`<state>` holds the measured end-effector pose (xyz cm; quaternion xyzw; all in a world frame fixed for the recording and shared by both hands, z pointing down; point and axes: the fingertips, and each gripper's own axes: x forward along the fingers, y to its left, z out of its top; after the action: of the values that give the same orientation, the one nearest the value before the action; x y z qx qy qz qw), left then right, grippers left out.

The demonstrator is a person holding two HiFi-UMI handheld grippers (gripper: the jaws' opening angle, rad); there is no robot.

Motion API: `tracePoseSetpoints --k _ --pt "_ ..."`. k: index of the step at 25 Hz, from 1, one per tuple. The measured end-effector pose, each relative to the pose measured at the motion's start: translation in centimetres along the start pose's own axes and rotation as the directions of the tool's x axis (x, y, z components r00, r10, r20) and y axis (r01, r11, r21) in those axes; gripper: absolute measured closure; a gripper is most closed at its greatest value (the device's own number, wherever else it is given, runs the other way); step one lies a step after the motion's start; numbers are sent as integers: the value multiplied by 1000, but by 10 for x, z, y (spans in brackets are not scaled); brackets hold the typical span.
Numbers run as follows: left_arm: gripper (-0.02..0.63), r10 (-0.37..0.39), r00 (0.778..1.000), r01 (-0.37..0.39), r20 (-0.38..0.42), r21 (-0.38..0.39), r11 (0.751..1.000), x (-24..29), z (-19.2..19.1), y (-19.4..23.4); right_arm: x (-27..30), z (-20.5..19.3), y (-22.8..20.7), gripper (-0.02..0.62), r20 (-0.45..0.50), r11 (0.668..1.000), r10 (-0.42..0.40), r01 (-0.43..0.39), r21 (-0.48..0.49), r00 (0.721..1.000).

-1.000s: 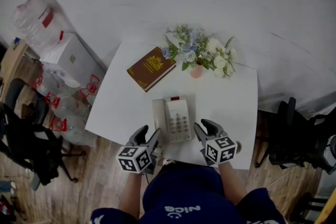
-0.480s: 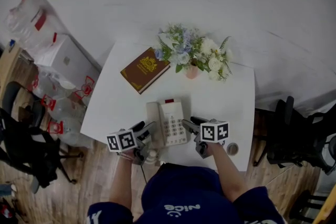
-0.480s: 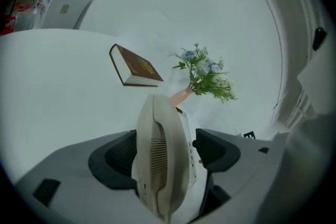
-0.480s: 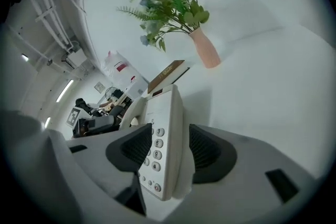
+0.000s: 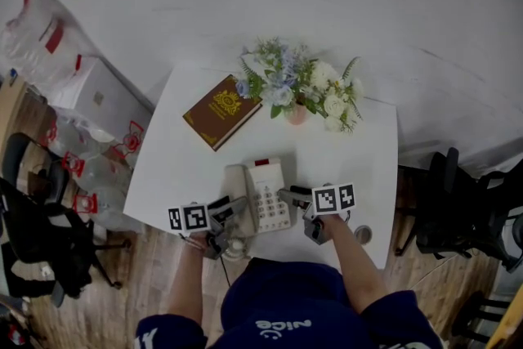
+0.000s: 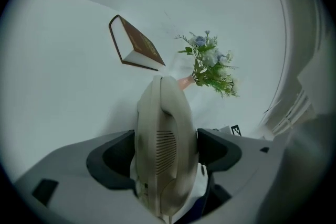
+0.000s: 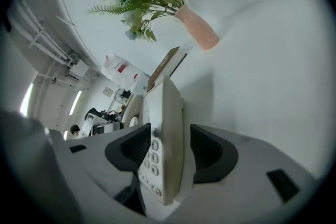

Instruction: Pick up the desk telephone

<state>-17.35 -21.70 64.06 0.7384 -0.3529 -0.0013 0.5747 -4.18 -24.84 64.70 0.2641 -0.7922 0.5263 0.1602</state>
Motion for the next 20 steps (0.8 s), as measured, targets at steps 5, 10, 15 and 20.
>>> tracePoseSetpoints --k 5,10,15,20 --pt "238 -39 999 39 -8 -40 998 3 -3 -1 9 -5 4 354 -12 1000 3 -3 6 1000" --pt "238 -38 999 37 -21 -39 999 4 -4 -1 14 -7 5 369 -15 999 26 -25 43 1000" --pt "238 -29 998 27 -55 -42 999 5 -5 -2 15 -8 4 367 -28 995 54 -52 81 998" --pt "237 -13 998 11 -59 -35 999 4 -5 -1 14 -8 5 369 -28 997 48 -46 60 998"
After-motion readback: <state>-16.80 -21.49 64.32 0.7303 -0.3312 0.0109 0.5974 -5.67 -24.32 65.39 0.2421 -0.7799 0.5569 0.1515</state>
